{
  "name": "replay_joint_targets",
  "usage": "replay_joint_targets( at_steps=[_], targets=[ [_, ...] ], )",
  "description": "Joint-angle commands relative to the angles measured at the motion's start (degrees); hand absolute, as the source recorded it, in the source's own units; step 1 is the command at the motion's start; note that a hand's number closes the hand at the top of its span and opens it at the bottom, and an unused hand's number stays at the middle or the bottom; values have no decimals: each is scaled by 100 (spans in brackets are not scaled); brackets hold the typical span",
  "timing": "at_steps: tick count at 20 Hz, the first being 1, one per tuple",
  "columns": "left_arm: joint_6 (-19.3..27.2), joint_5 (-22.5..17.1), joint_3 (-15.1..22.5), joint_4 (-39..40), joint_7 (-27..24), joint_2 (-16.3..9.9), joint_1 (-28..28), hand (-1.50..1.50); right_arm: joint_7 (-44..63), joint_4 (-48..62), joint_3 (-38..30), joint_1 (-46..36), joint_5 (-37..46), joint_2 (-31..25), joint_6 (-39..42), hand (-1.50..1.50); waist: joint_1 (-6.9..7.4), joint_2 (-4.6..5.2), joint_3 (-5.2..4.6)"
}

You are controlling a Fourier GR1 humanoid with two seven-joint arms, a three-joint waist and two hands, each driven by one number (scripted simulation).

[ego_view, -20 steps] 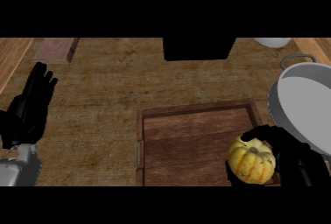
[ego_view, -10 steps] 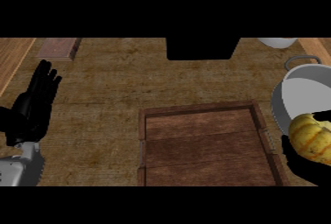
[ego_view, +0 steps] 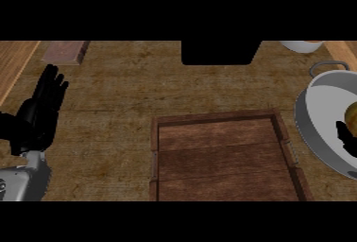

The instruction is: Pick the squash from the tray and place it in the pot

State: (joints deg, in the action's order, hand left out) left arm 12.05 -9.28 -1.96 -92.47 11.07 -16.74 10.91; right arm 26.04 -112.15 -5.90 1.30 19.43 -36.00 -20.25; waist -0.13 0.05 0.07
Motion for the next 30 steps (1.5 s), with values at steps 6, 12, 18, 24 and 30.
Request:
replay_joint_targets(
  at_steps=[6,12,18,24,30],
  targets=[
    [-125,-130,-98,-154,361,-112,289,0,-1280,2448,-410,-56,1440,-509,-560,150,125,41,5],
    [-277,-27,-71,-223,82,-47,-136,0,-2342,4833,-397,-1450,1433,-231,-858,150,182,31,4],
    [35,243,175,-282,332,277,99,0,-3003,6465,-680,-2152,921,105,-552,150,192,48,13],
    [-197,110,-127,8,-63,158,34,0,-3815,7514,-995,-2820,214,75,620,-150,184,48,9],
    [-298,16,-324,184,20,15,212,0,-5115,7690,-1896,-2992,-902,204,1119,-150,79,34,10]
  ],
)
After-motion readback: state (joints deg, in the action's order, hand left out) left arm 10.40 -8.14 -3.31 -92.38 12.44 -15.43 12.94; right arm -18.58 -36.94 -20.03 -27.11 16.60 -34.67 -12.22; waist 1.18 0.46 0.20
